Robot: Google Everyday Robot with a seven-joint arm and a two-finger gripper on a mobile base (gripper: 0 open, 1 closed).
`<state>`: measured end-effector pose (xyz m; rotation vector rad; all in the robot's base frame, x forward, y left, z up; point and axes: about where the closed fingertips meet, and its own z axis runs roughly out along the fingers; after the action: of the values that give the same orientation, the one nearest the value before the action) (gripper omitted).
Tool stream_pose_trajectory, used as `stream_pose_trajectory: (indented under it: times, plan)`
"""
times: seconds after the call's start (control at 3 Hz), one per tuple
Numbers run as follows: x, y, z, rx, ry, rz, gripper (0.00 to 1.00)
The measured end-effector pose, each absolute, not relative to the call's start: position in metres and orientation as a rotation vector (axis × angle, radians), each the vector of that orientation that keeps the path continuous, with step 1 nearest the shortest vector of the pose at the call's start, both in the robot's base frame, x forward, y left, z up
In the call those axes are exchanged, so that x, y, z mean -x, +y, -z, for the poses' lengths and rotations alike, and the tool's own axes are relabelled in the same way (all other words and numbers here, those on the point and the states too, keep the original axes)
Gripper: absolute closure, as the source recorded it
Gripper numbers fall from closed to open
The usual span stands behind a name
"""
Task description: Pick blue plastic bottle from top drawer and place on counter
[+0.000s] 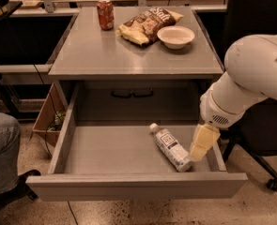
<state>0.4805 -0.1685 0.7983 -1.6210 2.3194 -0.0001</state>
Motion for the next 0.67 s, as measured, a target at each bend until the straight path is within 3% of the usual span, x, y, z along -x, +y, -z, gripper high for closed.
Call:
stream_pose_trajectory:
  times: [0.67]
  plan:
    - [-0.507,-0.149,-0.761,1.419,2.367,-0.173,0.00]
